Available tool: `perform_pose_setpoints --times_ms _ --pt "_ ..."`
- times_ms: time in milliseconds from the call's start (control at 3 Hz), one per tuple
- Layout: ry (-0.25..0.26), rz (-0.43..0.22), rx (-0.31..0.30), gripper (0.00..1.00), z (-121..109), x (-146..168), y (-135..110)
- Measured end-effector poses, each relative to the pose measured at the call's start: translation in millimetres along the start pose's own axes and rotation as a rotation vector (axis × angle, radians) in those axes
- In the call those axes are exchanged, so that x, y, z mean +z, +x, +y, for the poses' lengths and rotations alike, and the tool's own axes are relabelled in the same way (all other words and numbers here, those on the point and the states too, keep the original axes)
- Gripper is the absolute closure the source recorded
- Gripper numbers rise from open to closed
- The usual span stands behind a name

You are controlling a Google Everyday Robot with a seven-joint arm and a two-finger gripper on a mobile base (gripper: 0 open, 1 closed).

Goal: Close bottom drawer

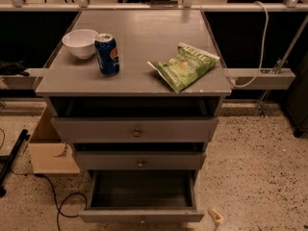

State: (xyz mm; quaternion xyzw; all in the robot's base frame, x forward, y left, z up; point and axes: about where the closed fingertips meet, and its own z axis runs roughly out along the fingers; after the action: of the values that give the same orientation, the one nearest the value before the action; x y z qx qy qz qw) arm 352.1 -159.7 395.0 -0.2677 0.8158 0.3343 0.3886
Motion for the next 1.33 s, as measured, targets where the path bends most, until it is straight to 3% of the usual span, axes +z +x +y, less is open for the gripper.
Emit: perform_pose_setpoints --times_ms 667,1333 --pt "-0.039 0.106 0.058 0.00 33 52 65" --pt "-0.026 0.105 0.047 0.00 36 52 67"
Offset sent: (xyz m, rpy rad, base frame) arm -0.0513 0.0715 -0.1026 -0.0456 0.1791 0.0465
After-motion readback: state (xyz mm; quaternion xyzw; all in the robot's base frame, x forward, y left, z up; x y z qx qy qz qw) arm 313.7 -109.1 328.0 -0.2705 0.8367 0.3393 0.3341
